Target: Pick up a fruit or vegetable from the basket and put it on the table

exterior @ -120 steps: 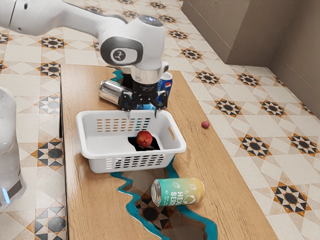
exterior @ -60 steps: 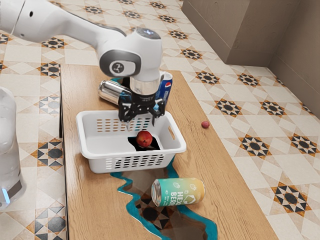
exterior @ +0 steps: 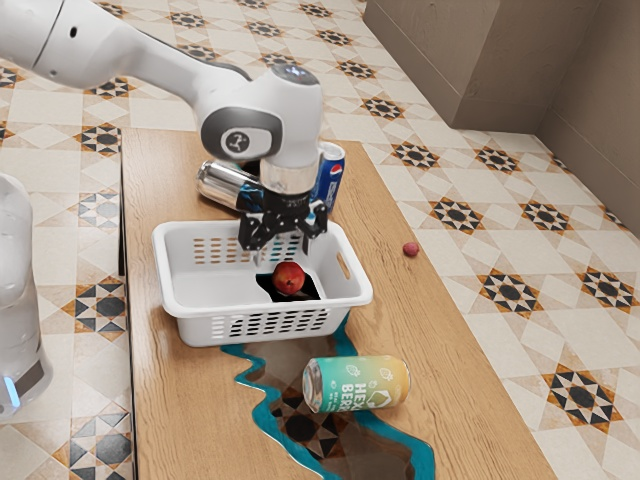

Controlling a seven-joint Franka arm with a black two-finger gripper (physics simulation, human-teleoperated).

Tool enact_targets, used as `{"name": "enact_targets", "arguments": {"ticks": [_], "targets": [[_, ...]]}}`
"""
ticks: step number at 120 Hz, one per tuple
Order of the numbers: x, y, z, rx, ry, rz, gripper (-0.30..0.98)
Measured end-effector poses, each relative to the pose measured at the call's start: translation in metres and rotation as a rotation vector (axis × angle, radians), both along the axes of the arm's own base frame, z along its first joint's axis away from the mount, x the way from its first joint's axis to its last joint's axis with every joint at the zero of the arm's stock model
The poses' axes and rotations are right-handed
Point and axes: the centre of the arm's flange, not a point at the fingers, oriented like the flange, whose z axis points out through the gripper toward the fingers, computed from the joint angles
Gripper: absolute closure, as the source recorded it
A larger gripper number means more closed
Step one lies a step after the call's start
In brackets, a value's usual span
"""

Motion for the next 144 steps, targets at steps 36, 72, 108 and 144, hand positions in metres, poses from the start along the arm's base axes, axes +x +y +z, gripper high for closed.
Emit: {"name": "enact_targets", "arguments": {"ticks": [36,72,108,144], "targets": [[0.002,0.001,-0.008,-0.004,0.008,0.017,0.0],[0.016,-0.002,-0.01,-0.009,0.005,0.021,0.0],[0.025,0.0,-0.02,-0.012,0.005,0.031,0.0],[0.028,0.001,-0.039,-0.014,0.031,0.036,0.0]]}}
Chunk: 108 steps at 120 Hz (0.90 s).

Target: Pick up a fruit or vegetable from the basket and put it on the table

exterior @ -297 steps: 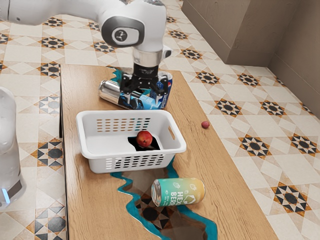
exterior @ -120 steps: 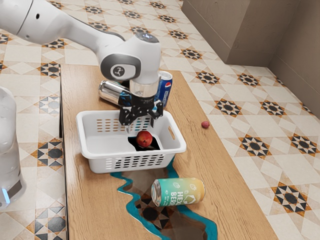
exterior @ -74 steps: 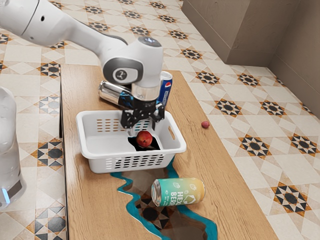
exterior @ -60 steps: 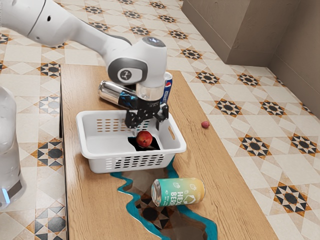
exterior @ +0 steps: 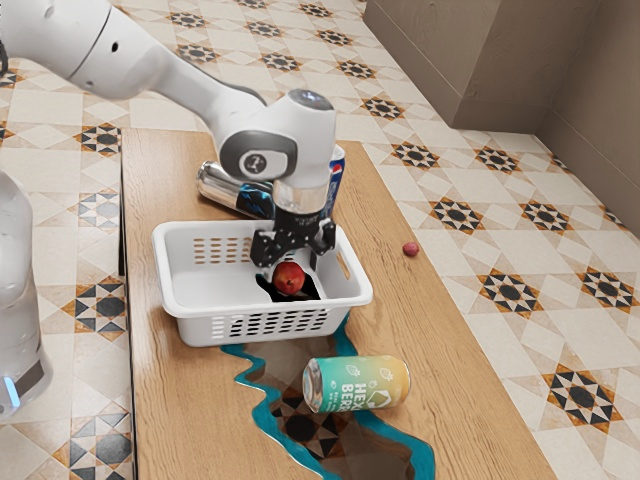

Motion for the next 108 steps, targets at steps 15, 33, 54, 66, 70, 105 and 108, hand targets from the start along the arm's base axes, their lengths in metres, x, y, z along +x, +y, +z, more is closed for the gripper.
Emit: {"name": "enact_targets", "arguments": {"ticks": [15,33,54,66,70,105,108], "targets": [[0.002,0.0,-0.004,-0.001,0.004,0.001,0.0],[0.003,0.0,-0.008,-0.002,0.007,0.001,0.0],[0.005,0.002,-0.018,-0.003,0.018,0.003,0.0],[0.007,0.002,-0.023,-0.004,0.023,0.004,0.0],[0.007,0.003,-0.024,-0.005,0.023,0.005,0.01],[0.006,0.013,-0.025,-0.013,0.028,0.009,0.35],[0.005,0.013,-0.025,-0.014,0.028,0.007,0.35]]}}
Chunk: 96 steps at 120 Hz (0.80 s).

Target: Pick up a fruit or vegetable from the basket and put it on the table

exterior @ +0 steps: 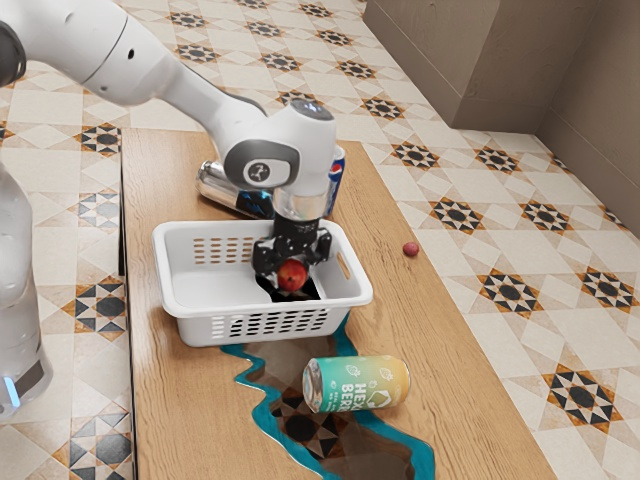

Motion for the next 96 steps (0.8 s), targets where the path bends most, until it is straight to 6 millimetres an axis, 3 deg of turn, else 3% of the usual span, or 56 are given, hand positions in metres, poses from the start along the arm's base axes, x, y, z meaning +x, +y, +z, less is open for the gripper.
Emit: {"name": "enact_targets", "arguments": {"ticks": [24,50,66,78,87,96], "targets": [[-0.008,-0.001,0.029,0.002,-0.044,-0.013,0.36],[-0.025,-0.011,0.091,0.012,-0.121,-0.05,0.36],[-0.027,-0.044,0.133,0.032,-0.158,-0.123,0.36],[-0.028,-0.083,0.163,0.052,-0.184,-0.201,0.36],[-0.011,-0.119,0.186,0.05,-0.19,-0.273,0.35],[0.014,-0.135,0.196,0.034,-0.18,-0.309,0.36]]}}
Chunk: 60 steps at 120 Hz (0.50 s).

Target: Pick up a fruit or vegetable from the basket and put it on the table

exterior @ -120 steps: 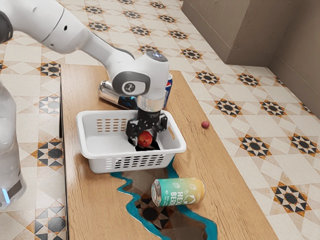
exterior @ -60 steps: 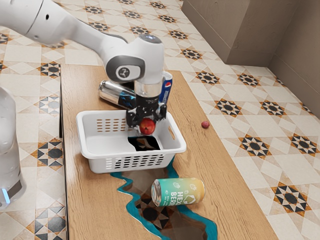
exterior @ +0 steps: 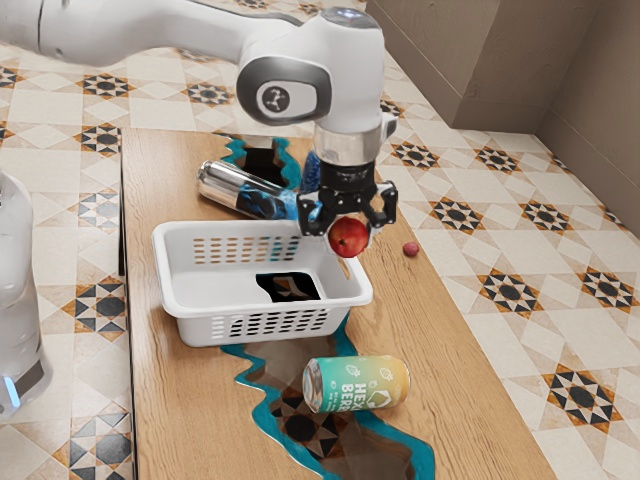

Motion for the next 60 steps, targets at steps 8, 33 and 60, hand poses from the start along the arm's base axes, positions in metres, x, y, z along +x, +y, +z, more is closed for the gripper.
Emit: {"name": "enact_targets", "arguments": {"ticks": [8,33,60], "targets": [[0.024,0.0,0.004,-0.006,0.011,-0.009,0.36],[0.108,0.006,-0.021,-0.018,0.081,-0.023,0.36],[0.147,-0.003,-0.046,-0.003,0.117,-0.054,0.36]]}}
